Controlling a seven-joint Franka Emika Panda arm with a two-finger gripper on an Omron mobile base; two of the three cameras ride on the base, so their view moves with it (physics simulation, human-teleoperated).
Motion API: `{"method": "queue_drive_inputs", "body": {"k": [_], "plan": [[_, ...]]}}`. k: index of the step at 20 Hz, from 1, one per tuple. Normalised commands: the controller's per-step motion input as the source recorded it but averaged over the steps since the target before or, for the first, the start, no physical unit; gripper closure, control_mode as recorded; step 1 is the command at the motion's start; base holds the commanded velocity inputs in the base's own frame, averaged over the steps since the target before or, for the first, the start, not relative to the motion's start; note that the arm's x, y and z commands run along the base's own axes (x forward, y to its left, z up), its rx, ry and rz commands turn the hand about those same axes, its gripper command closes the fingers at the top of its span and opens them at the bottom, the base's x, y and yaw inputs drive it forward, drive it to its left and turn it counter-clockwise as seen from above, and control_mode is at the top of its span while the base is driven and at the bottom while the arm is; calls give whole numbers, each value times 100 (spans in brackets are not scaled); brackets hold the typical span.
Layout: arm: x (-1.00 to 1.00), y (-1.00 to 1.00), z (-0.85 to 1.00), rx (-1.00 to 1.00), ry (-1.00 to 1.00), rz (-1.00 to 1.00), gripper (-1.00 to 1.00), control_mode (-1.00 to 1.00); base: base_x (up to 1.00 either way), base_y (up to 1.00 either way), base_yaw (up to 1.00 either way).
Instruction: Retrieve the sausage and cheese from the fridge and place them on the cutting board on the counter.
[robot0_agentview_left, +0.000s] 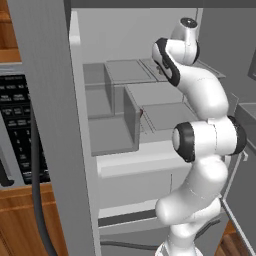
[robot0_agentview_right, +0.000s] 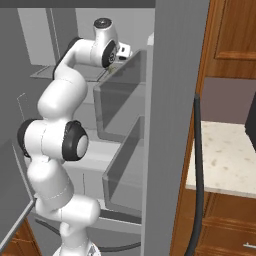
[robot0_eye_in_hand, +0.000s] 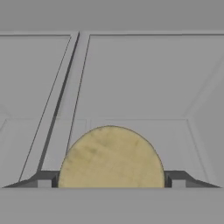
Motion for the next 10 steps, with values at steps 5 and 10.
{"method": "queue_drive_inputs", "body": {"k": [5, 10], "plan": [[0, 0, -1, 0, 0, 0, 100, -100, 0, 0, 0], [-52, -9, 2, 0, -10, 0, 100, -100, 0, 0, 0]]}}
